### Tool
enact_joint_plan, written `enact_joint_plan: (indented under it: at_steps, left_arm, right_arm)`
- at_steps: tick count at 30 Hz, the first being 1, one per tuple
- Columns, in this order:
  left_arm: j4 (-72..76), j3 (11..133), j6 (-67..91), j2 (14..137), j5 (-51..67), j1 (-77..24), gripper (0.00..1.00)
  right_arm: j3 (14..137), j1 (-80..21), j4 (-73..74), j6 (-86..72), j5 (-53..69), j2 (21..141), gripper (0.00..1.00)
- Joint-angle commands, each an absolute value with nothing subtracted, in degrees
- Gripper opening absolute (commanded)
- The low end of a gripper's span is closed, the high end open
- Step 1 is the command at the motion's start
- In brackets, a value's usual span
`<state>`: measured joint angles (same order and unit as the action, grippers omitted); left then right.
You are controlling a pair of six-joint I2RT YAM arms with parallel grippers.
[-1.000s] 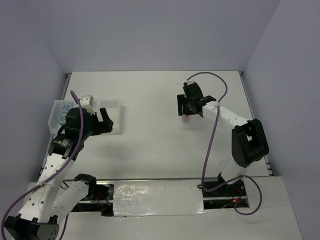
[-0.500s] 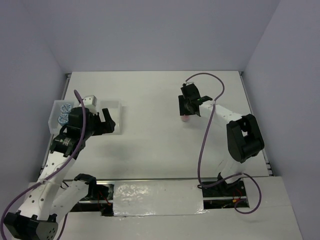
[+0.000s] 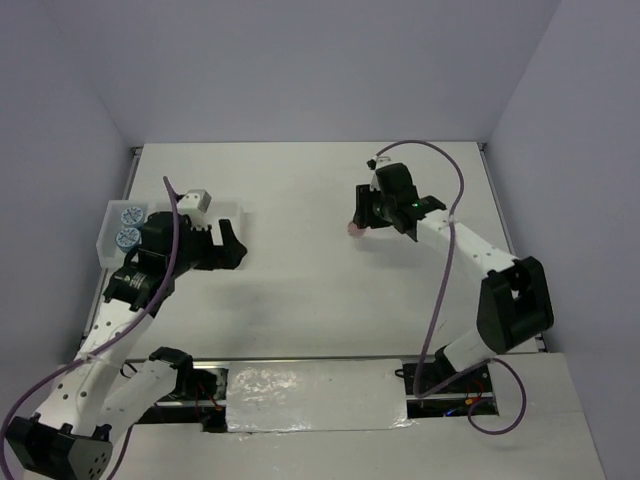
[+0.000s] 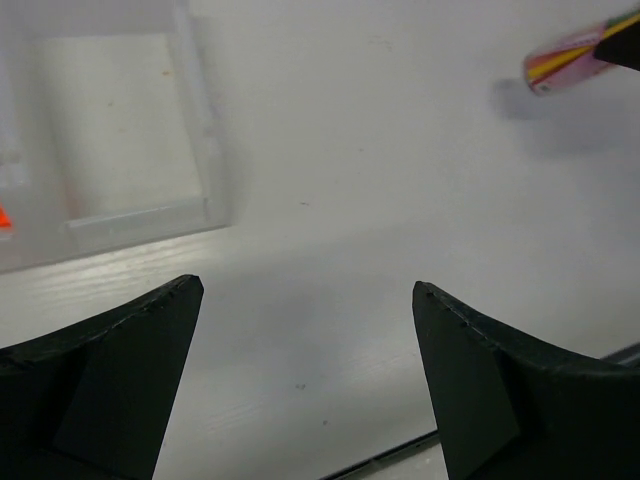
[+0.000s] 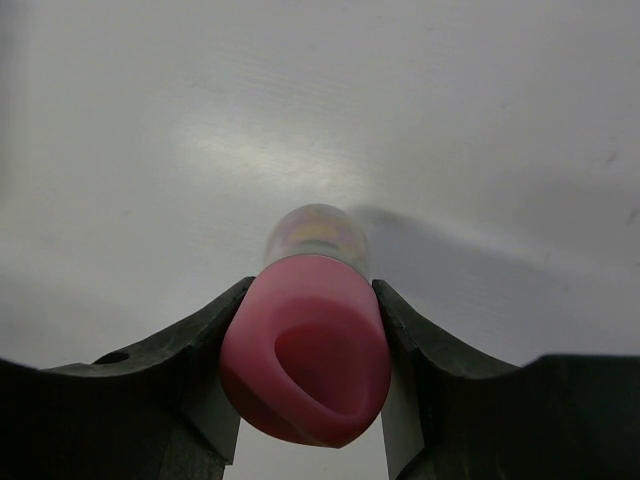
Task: Sort the stationery into containers
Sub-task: Pick up the stationery from the center of the board, then place the stationery in the storage box.
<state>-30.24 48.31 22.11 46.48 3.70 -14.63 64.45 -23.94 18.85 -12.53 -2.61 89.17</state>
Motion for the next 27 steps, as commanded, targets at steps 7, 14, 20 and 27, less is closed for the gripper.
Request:
enact_joint_plan:
  at_steps: [7, 14, 20, 27]
  left_arm:
    - [-22.06, 52.54, 15.31, 51.15, 22.09, -25.64, 0.99]
    - [-28.55, 70.99, 6.25, 63.00, 8.19, -51.20, 0.99]
    - [-28.91, 74.27, 4.57, 67.75, 4.22, -56.16, 0.99]
    - [-25.66, 72.95, 6.06, 67.50, 5.19, -58.53, 0.90]
  right_arm:
    - [64.25, -24.34, 27.15, -14.50, 40.49, 73.75, 0.14]
    - [62.58, -29.87, 24.52, -19.07, 51.94, 68.12, 0.13]
    - [60.82, -32.08, 23.82, -19.94, 54.58, 61.53, 0.13]
    - [59.86, -32.08, 24.87, -18.81, 53.44, 58.45, 0.13]
